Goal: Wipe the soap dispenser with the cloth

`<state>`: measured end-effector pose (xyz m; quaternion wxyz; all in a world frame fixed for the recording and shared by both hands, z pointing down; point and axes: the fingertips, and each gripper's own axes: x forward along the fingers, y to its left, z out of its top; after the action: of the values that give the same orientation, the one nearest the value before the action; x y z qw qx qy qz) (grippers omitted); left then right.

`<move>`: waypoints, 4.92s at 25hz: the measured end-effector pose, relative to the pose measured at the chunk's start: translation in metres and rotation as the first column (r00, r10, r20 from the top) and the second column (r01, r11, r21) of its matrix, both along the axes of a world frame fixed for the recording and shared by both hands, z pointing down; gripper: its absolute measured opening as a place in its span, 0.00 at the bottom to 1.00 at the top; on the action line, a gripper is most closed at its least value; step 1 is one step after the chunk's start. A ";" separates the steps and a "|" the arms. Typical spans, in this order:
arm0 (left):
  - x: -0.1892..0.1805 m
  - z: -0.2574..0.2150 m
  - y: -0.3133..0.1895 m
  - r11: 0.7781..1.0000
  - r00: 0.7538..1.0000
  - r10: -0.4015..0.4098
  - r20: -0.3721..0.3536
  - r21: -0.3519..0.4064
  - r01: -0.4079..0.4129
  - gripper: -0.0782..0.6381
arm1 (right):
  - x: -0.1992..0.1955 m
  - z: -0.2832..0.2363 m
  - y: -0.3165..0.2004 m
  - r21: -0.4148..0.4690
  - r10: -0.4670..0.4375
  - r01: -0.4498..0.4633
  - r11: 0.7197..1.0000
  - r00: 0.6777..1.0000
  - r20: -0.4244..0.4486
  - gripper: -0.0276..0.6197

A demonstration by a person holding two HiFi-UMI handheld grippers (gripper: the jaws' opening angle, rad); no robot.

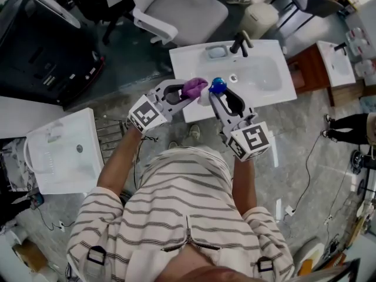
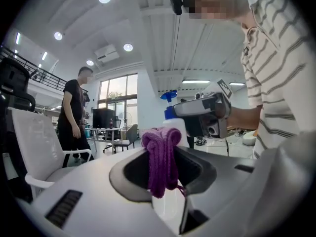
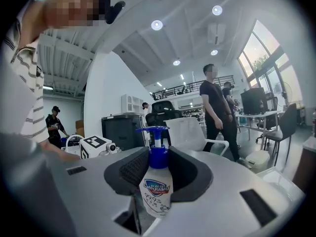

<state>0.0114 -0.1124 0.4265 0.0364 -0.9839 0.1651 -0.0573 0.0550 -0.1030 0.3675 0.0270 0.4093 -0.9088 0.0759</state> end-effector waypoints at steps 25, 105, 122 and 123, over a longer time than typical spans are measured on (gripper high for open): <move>0.027 0.008 0.004 0.949 0.948 0.313 0.059 -0.042 -0.311 0.27 | -0.010 -0.021 0.023 0.027 -0.168 0.166 0.986 0.979 0.113 0.25; -0.092 0.062 -0.036 0.655 0.697 -0.705 0.129 -0.257 0.710 0.27 | -0.064 0.216 -0.168 -0.119 -0.066 0.047 0.992 0.985 -0.160 0.25; -0.095 0.070 -0.033 0.628 0.680 -0.720 0.139 -0.285 0.724 0.27 | -0.077 0.238 -0.165 -0.149 -0.088 0.055 0.987 0.971 -0.221 0.39; -0.095 0.070 -0.033 0.629 0.679 -0.721 0.138 -0.280 0.725 0.27 | -0.076 0.238 -0.163 -0.151 -0.088 0.055 0.987 0.971 -0.224 0.40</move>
<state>-0.0835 -0.1457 0.4965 -0.1444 -0.8274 0.5338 -0.0986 -0.0213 -0.2660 0.6053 0.1640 0.3792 -0.9060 0.0921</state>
